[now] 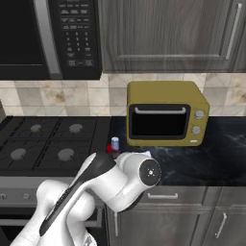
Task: Take 2 condiments from the cabinet and move them on the counter near the stove.Make sure the condiments are lined up with each other, next to each other.
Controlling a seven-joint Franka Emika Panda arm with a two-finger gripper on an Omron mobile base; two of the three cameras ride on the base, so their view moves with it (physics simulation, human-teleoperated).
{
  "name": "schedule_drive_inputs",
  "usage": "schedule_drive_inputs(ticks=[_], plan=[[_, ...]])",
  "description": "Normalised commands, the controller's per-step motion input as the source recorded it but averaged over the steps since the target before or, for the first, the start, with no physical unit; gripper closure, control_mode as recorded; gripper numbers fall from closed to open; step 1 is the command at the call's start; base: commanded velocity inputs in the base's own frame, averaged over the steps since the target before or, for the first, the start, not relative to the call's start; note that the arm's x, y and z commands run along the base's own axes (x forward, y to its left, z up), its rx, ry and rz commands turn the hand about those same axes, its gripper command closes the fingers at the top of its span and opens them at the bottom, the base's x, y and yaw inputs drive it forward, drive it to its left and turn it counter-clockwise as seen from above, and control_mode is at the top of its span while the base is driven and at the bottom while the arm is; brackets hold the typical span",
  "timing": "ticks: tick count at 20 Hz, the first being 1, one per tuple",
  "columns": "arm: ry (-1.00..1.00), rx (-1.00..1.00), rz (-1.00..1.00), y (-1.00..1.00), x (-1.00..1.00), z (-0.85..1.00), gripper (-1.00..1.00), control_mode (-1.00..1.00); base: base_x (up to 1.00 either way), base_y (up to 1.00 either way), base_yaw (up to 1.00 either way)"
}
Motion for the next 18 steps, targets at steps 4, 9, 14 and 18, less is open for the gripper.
schedule_drive_inputs(ticks=[4,9,14,18], plan=[[0.0,0.0,0.03,-0.11,0.28,-0.33,1.0,-1.0,0.0,0.0,0.0],[-0.01,0.01,0.04,-0.01,0.29,-0.3,1.0,-1.0,0.0,0.0,0.0],[0.0,0.05,0.03,-0.01,0.2,-0.19,1.0,-1.0,0.0,0.0,0.0],[0.0,0.01,0.0,-0.07,0.12,-0.17,1.0,-1.0,0.0,0.0,0.0]])
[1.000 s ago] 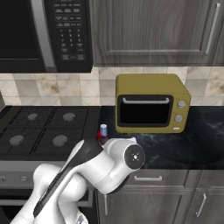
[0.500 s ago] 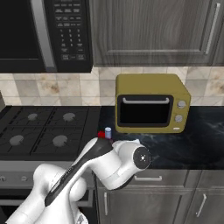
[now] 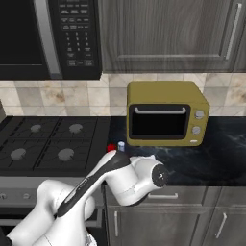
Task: Take 2 condiments from the cabinet and move them on the counter near the stove.Make sure the condiments are lined up with each other, next to each other.
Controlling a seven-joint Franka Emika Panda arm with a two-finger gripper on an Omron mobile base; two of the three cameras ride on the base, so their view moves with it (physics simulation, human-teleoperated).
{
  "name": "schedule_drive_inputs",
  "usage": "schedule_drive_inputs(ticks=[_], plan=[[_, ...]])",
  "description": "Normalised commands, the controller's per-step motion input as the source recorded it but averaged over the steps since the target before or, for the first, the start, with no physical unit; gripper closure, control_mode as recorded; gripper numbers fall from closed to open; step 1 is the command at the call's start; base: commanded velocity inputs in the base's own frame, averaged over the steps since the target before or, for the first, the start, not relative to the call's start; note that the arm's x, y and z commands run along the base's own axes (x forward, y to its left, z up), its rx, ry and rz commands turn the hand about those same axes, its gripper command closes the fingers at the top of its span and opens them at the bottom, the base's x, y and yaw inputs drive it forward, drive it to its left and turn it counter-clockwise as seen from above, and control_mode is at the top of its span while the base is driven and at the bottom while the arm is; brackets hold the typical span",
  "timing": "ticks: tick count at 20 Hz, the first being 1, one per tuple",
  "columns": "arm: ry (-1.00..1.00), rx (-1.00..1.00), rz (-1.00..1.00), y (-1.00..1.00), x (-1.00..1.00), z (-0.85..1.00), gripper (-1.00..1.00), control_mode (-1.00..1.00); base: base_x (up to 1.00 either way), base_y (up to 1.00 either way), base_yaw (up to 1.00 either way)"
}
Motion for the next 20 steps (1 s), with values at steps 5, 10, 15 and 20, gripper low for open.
schedule_drive_inputs(ticks=[5,10,15,20], plan=[[0.0,0.05,0.03,-0.02,0.07,-0.16,1.0,-1.0,0.0,0.0,0.0],[0.0,0.03,0.04,0.0,0.09,-0.2,1.0,-1.0,0.0,0.0,0.0],[0.0,0.01,0.01,0.0,0.18,-0.15,1.0,-1.0,0.0,0.0,0.0],[0.0,0.0,0.0,0.0,0.24,-0.07,1.0,-1.0,0.0,0.0,0.0]])
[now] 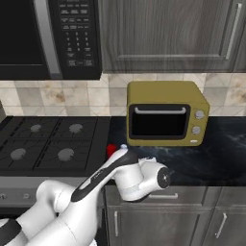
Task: Take 2 condiments from the cabinet and move them on the counter near the stove.Make sure the condiments are lined up with each other, next to each other.
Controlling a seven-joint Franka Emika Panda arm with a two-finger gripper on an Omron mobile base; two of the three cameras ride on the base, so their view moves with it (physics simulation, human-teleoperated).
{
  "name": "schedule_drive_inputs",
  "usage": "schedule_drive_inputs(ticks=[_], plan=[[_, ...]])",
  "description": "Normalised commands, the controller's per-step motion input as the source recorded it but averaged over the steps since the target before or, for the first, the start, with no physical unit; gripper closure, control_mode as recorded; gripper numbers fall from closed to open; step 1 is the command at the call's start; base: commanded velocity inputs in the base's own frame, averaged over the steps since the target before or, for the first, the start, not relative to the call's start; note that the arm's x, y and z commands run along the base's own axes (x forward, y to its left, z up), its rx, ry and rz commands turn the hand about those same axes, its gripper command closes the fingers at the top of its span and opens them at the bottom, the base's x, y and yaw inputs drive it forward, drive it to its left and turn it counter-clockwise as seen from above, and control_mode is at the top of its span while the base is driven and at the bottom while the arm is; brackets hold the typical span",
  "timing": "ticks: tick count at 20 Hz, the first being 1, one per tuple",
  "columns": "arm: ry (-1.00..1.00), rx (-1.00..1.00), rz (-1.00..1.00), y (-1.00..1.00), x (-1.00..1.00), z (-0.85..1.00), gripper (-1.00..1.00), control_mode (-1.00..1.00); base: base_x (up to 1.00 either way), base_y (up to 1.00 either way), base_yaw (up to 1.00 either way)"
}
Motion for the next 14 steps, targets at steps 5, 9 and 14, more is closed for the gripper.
schedule_drive_inputs(ticks=[5,9,14], plan=[[0.0,0.0,0.0,0.0,0.22,-0.1,1.0,-1.0,0.0,0.0,0.0],[0.0,0.0,0.0,0.0,0.19,-0.18,1.0,-1.0,0.0,0.0,0.0],[0.0,0.0,0.0,0.0,0.19,-0.19,1.0,-1.0,0.0,0.0,0.0]])
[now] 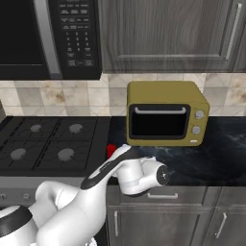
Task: Take 2 condiments from the cabinet and move them on the counter near the stove.Make sure the condiments are lined up with each other, next to each other.
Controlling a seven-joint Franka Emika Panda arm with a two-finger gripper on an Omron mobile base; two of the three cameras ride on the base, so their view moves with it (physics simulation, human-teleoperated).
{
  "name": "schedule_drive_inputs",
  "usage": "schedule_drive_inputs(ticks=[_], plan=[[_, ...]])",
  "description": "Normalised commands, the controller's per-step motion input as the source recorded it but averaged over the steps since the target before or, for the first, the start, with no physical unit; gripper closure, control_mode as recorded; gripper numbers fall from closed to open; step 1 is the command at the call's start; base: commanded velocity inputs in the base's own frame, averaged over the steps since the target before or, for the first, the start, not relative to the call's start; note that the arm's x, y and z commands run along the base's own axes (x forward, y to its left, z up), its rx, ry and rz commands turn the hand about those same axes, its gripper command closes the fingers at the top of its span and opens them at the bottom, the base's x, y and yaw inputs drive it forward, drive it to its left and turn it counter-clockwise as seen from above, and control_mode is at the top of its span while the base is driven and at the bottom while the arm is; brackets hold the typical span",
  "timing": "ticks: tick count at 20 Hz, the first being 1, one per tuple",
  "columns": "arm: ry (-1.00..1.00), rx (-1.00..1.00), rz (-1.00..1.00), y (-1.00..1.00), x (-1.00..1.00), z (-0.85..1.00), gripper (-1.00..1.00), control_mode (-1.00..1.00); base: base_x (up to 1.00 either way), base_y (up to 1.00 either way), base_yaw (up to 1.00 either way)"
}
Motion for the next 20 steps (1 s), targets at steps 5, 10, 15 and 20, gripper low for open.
schedule_drive_inputs(ticks=[5,10,15,20], plan=[[0.0,0.0,0.0,0.0,0.17,-0.12,1.0,-1.0,0.0,0.0,0.0],[0.0,0.0,0.0,0.0,0.14,-0.08,1.0,-1.0,0.0,0.0,0.0],[0.0,0.0,0.0,0.0,0.17,-0.08,1.0,-1.0,0.0,0.0,0.0],[0.0,0.0,0.0,0.0,0.16,-0.06,1.0,-1.0,0.0,0.0,0.0]])
